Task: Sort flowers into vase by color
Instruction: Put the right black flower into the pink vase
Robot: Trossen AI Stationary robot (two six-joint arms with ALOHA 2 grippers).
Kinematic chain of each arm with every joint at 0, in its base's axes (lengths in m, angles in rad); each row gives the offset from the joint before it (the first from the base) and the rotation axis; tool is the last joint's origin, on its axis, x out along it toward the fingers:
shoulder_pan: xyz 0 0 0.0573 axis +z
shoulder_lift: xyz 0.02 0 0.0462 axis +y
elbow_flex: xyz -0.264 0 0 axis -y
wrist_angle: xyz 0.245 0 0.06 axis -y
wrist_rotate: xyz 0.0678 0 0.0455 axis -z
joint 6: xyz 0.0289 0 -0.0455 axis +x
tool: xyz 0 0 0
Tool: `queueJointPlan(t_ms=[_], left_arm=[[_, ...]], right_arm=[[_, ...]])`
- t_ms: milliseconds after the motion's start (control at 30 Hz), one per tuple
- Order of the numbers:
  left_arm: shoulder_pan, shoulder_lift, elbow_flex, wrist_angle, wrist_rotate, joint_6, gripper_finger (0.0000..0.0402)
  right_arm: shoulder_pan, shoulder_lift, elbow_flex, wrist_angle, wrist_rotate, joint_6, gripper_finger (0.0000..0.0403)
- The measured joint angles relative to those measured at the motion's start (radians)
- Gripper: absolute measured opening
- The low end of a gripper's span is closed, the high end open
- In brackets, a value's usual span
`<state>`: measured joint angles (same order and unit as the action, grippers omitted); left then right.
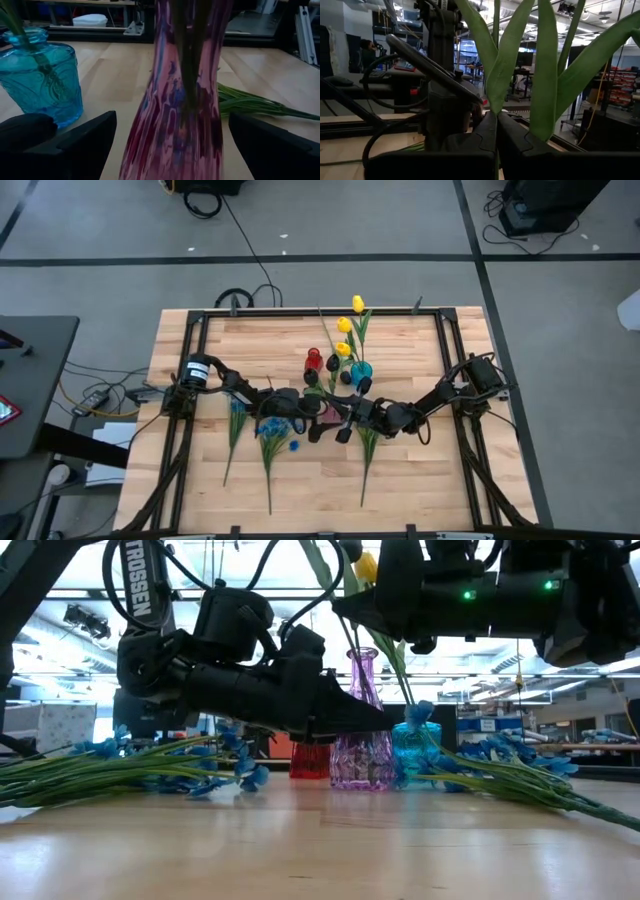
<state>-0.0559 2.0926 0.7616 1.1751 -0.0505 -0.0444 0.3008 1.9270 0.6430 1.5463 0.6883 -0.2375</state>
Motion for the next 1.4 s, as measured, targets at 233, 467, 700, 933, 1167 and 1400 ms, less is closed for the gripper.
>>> queueJointPlan(t_ms=[233, 467, 700, 933, 1167, 1400], left_arm=[[-0.003, 0.0, 0.0, -0.005, -0.002, 0.013, 0.0313], [-0.003, -0.002, 0.0, -0.013, -0.002, 0.011, 0.0249], [-0.003, -0.002, 0.001, -0.02, -0.002, 0.008, 0.0269], [-0.003, -0.002, 0.001, -0.025, -0.002, 0.007, 0.0249], [-0.003, -0.003, 0.002, -0.031, -0.001, 0.009, 0.0261], [-0.003, -0.002, 0.001, -0.033, -0.001, 0.011, 0.0256]], right_arm=[[0.0, 0.0, 0.0, -0.007, 0.002, 0.0, 0.0016], [0.0, 0.0, 0.0, -0.008, 0.003, 0.003, 0.0016], [0.002, -0.001, 0.0, -0.021, 0.004, 0.003, 0.0016], [0.055, -0.001, 0.0, -0.024, 0.145, -0.04, 0.0016], [0.12, -0.003, 0.003, -0.05, 0.284, -0.074, 0.0016], [0.137, 0.001, -0.001, -0.171, 0.303, -0.029, 0.0018]])
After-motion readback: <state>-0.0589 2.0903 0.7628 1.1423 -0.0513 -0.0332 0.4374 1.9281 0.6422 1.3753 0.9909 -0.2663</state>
